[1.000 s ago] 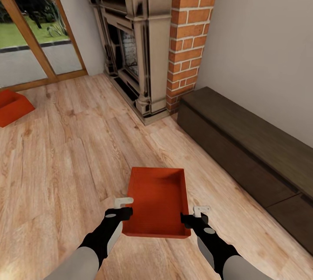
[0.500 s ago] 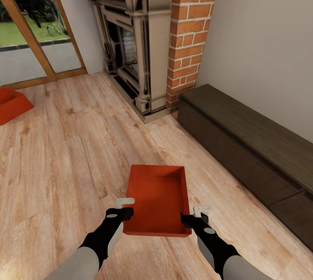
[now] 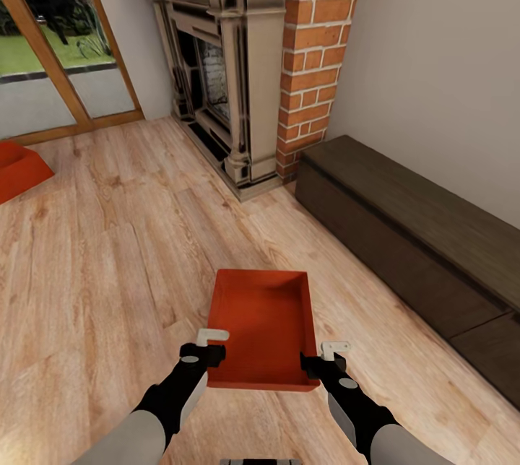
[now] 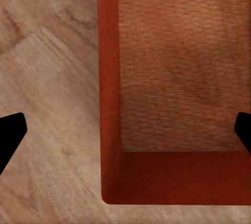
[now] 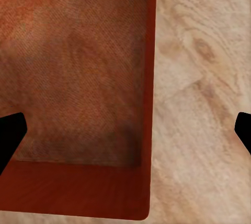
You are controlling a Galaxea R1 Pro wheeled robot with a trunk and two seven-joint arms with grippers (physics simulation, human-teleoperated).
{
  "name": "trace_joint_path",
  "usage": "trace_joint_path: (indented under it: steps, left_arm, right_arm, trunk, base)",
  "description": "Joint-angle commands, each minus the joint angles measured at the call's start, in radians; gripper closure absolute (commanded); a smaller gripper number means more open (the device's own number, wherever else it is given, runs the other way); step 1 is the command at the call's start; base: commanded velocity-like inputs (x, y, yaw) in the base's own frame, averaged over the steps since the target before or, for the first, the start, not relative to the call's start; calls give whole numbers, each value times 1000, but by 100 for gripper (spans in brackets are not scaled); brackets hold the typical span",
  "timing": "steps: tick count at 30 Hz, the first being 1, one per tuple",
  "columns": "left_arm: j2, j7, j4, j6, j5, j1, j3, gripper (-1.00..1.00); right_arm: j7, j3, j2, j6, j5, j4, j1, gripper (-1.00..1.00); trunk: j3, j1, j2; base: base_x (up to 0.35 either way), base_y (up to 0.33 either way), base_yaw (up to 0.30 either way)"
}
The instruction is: Move the two storage containers from the living room to the garage. In the garage, place one container on the floor and stack the other container on top of it (either order is fine).
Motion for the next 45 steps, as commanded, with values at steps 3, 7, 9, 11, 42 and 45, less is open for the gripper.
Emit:
trace_joint_path:
  steps: [3,7,9,11,42,45]
  left_arm:
    - [2,4,-2,8,-2,0,-4,-100]
    - [8,4,-2,10,-1,0,-2,-100]
    - [9,8,-3,9,1,0,-1,-100]
    - [9,10,-3,9,1,0,-1,-100]
    - [10,15,-5,6,2,0,2,-100]
    - [10,14,-13,7,2,0,2,-100]
  right_arm:
    - [-7,8,0,-3,-8,1,-1,-100]
    - [-7,8,0,-3,-9,1,-1,-100]
    - [-7,7,0,-3,-12,1,-1,-100]
    - [-7,7,-1,-3,-13,1,-1,-100]
    - [-7,6,-10,-3,-8,-5,-1,-100]
    - [-8,6,-10,-3,-6,-5,-1,-100]
  trunk:
    - [-10,11,-22]
    - [-23,27,-50]
    - [-29,34,-64]
    - [-35,42,-78]
    - [-54,65,-120]
    - [-54,65,-120]
  base:
    - [0,0,0]
    - [0,0,0]
    - [0,0,0]
    - [0,0,0]
    - [0,0,0]
    - [0,0,0]
